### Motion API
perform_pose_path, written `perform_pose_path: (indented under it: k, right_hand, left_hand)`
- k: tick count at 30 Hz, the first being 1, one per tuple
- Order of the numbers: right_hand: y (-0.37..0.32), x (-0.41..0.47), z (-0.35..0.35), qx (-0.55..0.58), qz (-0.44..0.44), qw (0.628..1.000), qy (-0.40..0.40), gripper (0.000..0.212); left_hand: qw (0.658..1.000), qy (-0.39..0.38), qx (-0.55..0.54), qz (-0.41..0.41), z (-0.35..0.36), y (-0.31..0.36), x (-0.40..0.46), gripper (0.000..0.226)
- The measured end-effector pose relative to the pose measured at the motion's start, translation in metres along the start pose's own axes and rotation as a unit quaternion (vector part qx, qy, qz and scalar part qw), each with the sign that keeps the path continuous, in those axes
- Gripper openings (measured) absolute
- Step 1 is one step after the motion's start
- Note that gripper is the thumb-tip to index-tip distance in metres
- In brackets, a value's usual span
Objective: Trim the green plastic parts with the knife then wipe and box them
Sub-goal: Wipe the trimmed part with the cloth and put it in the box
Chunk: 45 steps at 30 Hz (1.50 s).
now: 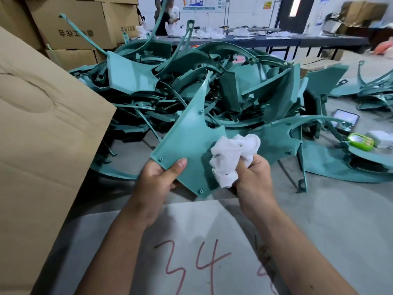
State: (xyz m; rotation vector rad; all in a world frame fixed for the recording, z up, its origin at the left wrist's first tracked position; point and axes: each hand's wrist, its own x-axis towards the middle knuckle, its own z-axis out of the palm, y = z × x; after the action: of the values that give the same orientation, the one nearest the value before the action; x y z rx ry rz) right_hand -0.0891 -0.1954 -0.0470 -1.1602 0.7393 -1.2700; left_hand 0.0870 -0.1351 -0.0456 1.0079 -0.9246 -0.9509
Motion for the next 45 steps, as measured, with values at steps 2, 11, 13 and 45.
perform_pose_path:
  k: [2,11,13,45]
  right_hand:
    - [-0.001,0.002,0.006,0.027,0.006,1.000,0.013,0.043]
    - [-0.004,-0.003,0.001,0.005,0.040,0.996,-0.082,0.023]
    - [-0.003,-0.004,0.001,-0.033,0.028,0.990,-0.133,0.019]
    - [-0.019,-0.010,-0.019,0.132,0.135,0.949,-0.254,0.027]
  left_hand:
    - [1.000,0.002,-0.014,-0.006,-0.008,0.002,-0.001,0.023]
    - [0.995,0.092,0.034,0.025,-0.007,-0.001,0.001,0.021]
    - [0.987,0.127,0.067,0.071,-0.003,-0.005,0.002,0.021]
    - [0.942,0.131,0.269,0.150,0.012,-0.008,-0.005,0.052]
